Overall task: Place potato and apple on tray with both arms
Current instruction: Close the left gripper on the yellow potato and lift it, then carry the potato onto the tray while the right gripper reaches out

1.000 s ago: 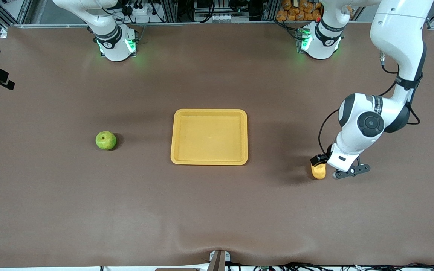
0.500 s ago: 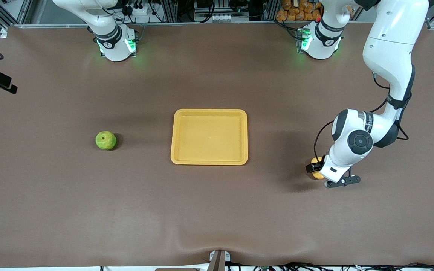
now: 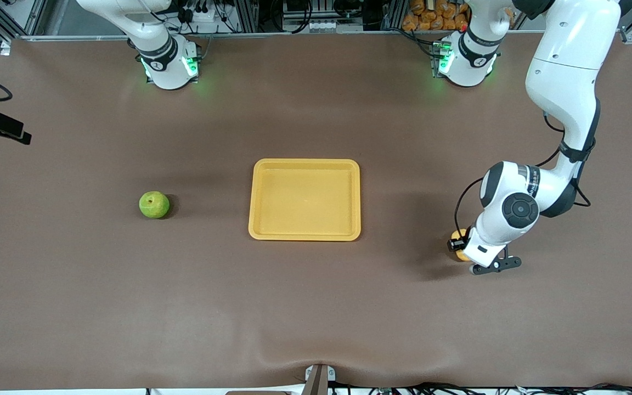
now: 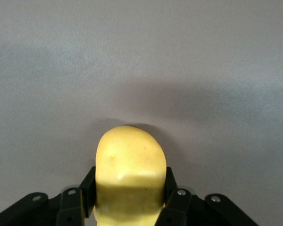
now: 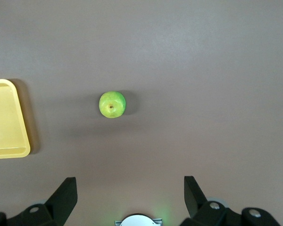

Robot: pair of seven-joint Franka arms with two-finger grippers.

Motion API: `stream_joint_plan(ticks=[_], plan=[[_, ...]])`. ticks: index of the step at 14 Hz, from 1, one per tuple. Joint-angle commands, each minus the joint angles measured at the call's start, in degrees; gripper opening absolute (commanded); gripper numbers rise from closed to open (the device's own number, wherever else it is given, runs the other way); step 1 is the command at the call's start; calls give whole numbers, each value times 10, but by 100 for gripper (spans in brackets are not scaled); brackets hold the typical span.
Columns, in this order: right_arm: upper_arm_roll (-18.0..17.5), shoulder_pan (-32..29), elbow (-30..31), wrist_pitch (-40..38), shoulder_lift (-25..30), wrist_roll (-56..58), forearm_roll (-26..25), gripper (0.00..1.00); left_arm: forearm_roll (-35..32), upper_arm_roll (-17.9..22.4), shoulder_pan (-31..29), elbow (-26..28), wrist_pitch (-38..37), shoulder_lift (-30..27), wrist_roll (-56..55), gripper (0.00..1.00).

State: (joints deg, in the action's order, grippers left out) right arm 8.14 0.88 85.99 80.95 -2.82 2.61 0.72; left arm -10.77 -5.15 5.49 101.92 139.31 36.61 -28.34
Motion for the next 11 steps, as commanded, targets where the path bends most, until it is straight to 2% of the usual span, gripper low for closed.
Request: stream_joint_plan(ticks=[1,4,6,8,9,11], plan=[[-6,-10,-7,2,-28,4,-3,100,-8,-1,16,-9,-30,-23,-33,0],[-5,-10,-6,12,-57,3,-1,100,-12,0,83,-14,-105,-73,-70,0],[-6,-5,-6,25,-66,3,-1,100,-14,0,139,-15,-146,-80,-111,0],[-6,-5,-6,28,-74,2,1,100,-20,4,211,-22,-174,-79,-154,0],[-6,-4,-6,29,-79,2,1,100,-35,4,243,-43,-189,-71,-178,0],[-6,-4,-6,30,-93,2,2,100,-68,4,300,-85,-201,-27,-251,0]])
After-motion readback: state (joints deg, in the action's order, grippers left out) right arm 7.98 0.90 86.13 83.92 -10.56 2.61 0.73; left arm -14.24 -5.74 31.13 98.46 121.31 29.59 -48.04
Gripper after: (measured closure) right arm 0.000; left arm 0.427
